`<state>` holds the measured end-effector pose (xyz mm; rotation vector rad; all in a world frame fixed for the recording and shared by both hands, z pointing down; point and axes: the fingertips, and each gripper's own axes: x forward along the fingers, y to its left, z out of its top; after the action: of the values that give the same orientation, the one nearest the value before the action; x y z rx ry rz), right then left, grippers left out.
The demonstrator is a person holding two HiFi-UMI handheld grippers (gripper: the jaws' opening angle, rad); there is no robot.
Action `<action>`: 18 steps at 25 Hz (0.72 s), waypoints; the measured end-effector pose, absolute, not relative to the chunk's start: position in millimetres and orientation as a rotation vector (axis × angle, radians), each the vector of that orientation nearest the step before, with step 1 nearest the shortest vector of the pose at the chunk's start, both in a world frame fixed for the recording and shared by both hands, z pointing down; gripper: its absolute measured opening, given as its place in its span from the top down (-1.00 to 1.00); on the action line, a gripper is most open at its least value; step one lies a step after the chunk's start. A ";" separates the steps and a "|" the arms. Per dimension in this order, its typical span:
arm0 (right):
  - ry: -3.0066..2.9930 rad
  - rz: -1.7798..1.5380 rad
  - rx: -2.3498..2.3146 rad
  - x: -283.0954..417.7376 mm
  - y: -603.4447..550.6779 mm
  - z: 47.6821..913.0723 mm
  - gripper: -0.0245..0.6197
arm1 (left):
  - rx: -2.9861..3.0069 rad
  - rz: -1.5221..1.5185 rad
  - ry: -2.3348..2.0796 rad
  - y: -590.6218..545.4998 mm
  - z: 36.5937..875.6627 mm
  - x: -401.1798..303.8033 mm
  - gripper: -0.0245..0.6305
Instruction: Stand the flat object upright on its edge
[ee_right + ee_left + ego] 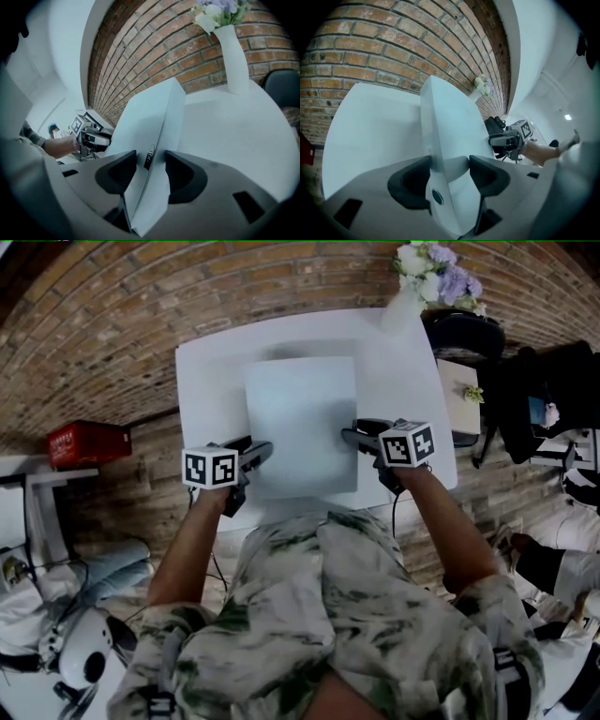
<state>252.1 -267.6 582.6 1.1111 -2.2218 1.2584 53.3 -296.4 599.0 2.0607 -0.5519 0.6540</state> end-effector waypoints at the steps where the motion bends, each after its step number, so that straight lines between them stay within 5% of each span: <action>1: -2.239 1.225 1.113 254.3 -274.3 576.2 0.27 | 2.079 0.650 -0.561 -302.4 592.9 55.2 0.10; 18: -2.412 0.679 1.129 293.3 -395.2 497.4 0.28 | 2.312 0.644 -0.734 -413.2 523.2 95.9 0.11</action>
<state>293.3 -395.2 497.4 1.1294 -2.4116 0.6790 95.9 -413.2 523.2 2.3116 -0.7342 0.6439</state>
